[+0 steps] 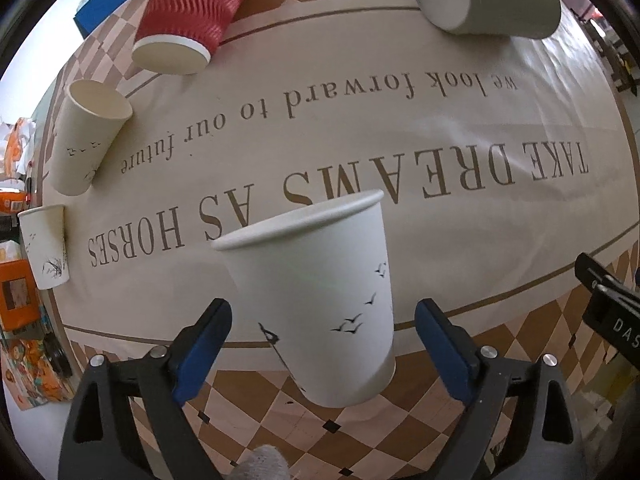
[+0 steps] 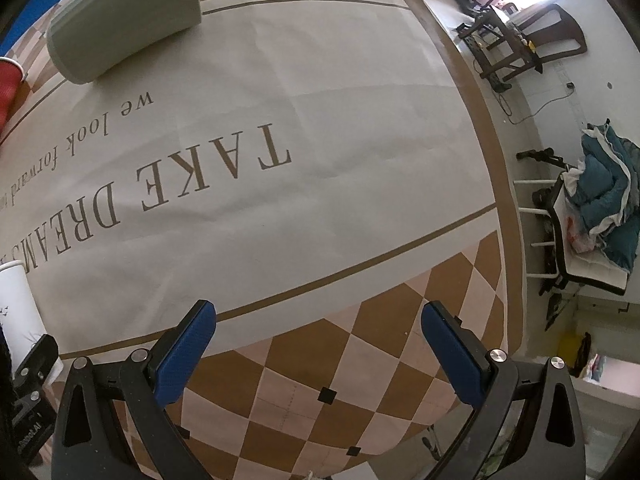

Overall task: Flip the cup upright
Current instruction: 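Lift the bird-print cup with the left tool and rotate it rim-up, then set the bird-print cup upright and open the left tool while the right tool grasps the calligraphy cup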

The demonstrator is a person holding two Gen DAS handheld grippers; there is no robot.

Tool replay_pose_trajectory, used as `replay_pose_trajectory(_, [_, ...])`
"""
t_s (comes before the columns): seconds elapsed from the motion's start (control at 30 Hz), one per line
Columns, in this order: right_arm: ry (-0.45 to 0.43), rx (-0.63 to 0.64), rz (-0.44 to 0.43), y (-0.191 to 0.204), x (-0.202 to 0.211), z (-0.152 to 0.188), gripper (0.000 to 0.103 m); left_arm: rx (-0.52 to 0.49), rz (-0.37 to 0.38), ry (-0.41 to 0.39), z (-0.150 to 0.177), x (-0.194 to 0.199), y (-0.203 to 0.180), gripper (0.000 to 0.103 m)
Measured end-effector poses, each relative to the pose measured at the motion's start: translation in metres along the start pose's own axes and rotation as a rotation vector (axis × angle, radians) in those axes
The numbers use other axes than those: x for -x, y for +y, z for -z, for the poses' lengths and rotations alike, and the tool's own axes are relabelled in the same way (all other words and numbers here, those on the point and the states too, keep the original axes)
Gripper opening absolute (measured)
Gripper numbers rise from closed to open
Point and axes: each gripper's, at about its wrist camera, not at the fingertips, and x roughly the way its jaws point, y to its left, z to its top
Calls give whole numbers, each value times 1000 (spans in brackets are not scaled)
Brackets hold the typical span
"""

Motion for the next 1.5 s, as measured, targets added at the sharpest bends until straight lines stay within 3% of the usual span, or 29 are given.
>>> replay_pose_trajectory(0.4, [-19,20,-20,9,13,3,103,75,34,-47,16,29,26,94])
replay_pose_trajectory(0.67, [-44,66,-55,29,37,11,103,202,61,-122,48,79,87,94])
replay_pose_trajectory(0.83, [-64,125,-112,54,62,19,103,302,33,-143,72,96,121,94])
replay_pose_trajectory(1.1, [-72,260,-253,118,100,30,103,413,-45,-128,93,64,154,94])
replay_pose_trajectory(1.17, [-57,286,-272,131,103,28,97,424,-55,-136,96,55,161,94])
replay_pose_trajectory(1.27, [-13,302,-291,149,104,24,89,437,-24,-120,94,39,168,103])
replay_pose_trajectory(1.5, [73,320,-312,182,90,14,77,439,-12,-108,89,20,179,103])
